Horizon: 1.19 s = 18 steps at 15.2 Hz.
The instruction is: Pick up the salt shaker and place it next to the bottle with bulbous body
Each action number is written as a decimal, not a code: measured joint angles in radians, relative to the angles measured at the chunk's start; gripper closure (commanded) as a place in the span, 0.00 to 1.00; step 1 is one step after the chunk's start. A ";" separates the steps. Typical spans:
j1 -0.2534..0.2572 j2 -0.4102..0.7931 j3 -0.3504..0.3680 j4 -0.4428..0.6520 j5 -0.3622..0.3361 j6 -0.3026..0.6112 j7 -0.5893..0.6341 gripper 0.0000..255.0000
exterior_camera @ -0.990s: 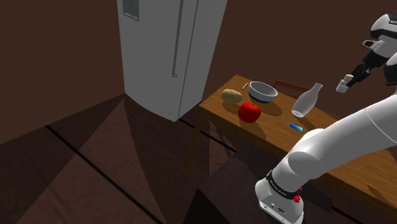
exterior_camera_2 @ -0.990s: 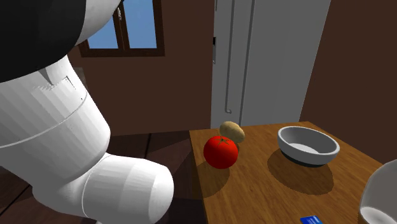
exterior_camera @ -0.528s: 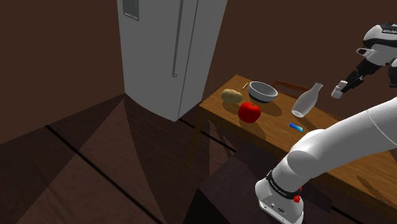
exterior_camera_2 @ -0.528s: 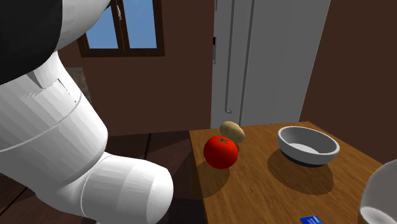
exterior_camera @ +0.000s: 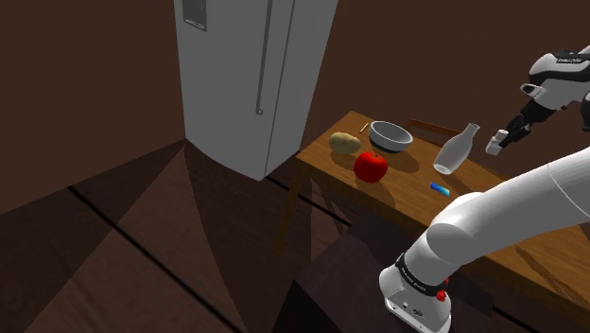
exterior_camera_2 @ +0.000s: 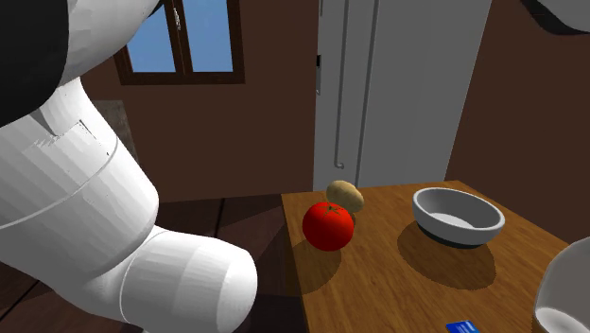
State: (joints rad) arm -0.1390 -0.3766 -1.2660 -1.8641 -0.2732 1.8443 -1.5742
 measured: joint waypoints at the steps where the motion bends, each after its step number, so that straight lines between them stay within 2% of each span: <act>1: 0.000 -0.001 -0.003 -0.012 -0.002 0.012 0.001 1.00; 9: -0.001 -0.006 -0.032 -0.115 -0.018 0.117 0.004 1.00; 17: 0.039 0.009 -0.105 -0.200 -0.021 0.226 -0.002 1.00; 18: 0.058 0.015 -0.129 -0.206 -0.018 0.240 -0.006 1.00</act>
State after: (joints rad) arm -0.0808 -0.3620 -1.3948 -2.0697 -0.2911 2.0847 -1.5804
